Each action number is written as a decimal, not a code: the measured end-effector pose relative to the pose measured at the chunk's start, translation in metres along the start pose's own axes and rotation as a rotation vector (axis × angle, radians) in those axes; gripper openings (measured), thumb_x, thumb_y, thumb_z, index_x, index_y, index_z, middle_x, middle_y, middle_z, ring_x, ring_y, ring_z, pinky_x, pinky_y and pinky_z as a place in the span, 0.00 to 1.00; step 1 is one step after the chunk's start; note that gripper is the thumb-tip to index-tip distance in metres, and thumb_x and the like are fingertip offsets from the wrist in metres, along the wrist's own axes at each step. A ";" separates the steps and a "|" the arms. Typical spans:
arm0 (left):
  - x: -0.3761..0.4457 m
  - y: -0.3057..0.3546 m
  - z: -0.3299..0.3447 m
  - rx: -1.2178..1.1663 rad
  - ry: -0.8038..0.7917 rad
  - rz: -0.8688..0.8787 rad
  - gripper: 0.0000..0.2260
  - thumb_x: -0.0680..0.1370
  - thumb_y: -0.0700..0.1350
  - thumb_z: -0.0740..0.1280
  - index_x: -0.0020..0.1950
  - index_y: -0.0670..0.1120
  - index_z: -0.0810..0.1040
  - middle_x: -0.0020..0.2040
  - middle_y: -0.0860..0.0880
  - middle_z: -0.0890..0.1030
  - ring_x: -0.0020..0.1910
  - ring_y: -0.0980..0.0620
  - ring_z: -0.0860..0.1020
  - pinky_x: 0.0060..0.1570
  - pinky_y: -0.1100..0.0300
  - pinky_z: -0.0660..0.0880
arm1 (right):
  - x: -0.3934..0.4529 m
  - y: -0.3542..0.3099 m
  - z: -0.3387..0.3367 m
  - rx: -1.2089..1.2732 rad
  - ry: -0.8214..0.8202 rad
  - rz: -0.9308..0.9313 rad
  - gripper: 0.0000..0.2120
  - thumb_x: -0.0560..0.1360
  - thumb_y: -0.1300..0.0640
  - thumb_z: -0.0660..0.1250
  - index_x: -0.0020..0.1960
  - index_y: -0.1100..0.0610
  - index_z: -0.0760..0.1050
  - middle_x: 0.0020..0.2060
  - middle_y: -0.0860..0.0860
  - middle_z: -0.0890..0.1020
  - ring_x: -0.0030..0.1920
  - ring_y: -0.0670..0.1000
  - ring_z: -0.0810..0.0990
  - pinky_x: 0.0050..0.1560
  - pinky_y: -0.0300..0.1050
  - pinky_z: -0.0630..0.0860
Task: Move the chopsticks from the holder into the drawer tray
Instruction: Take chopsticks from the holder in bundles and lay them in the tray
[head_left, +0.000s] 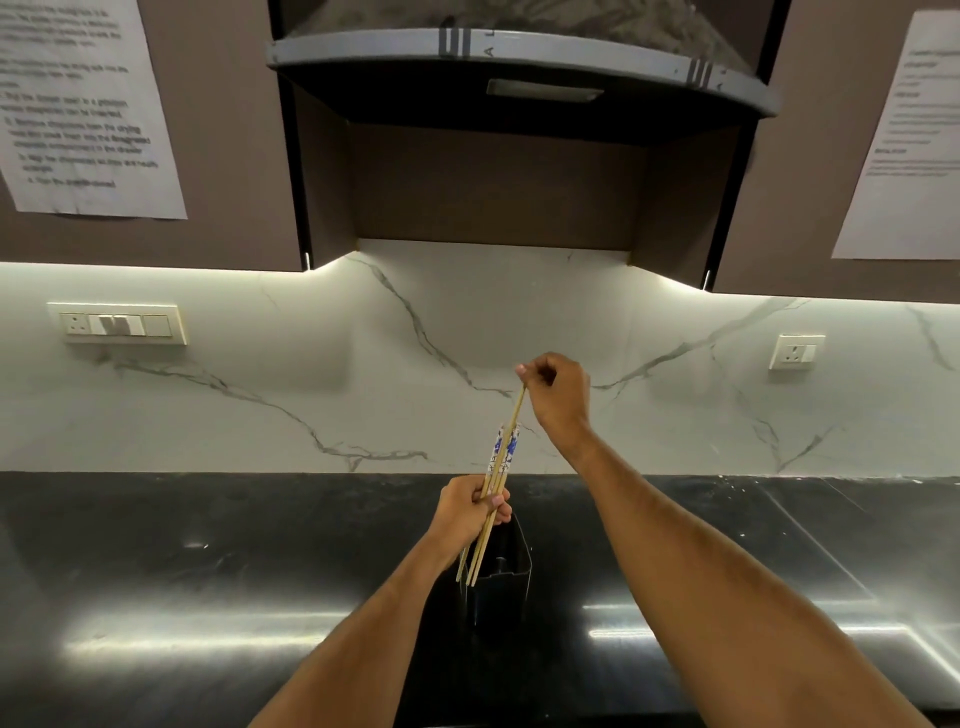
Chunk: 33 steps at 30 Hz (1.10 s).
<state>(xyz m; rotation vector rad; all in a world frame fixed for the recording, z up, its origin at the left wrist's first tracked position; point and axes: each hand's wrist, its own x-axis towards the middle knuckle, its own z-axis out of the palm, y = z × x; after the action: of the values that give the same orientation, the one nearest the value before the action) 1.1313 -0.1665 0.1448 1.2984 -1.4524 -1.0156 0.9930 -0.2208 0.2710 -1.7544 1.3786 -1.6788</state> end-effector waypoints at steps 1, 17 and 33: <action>-0.001 -0.001 -0.001 0.002 0.003 -0.004 0.05 0.82 0.37 0.66 0.53 0.40 0.82 0.44 0.43 0.86 0.44 0.51 0.87 0.50 0.58 0.84 | 0.004 -0.003 -0.003 0.012 0.037 -0.019 0.08 0.78 0.57 0.72 0.42 0.58 0.79 0.34 0.49 0.80 0.33 0.42 0.75 0.36 0.31 0.73; 0.028 0.031 0.006 -0.578 0.208 -0.126 0.07 0.84 0.37 0.61 0.57 0.37 0.78 0.49 0.37 0.86 0.47 0.42 0.87 0.53 0.46 0.83 | -0.036 0.016 -0.031 0.401 0.104 0.299 0.05 0.72 0.73 0.72 0.45 0.65 0.81 0.39 0.61 0.86 0.40 0.59 0.87 0.45 0.52 0.86; 0.045 0.029 0.002 -0.769 0.408 -0.157 0.08 0.83 0.38 0.64 0.60 0.38 0.78 0.49 0.38 0.86 0.49 0.43 0.87 0.55 0.46 0.83 | -0.111 0.082 -0.008 0.213 -0.168 0.491 0.06 0.75 0.69 0.72 0.47 0.61 0.84 0.40 0.56 0.87 0.40 0.53 0.88 0.40 0.47 0.86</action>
<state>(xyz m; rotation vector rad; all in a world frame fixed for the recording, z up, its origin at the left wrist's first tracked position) 1.1208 -0.2080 0.1766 0.9660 -0.5563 -1.1663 0.9723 -0.1665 0.1459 -1.2745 1.3574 -1.3231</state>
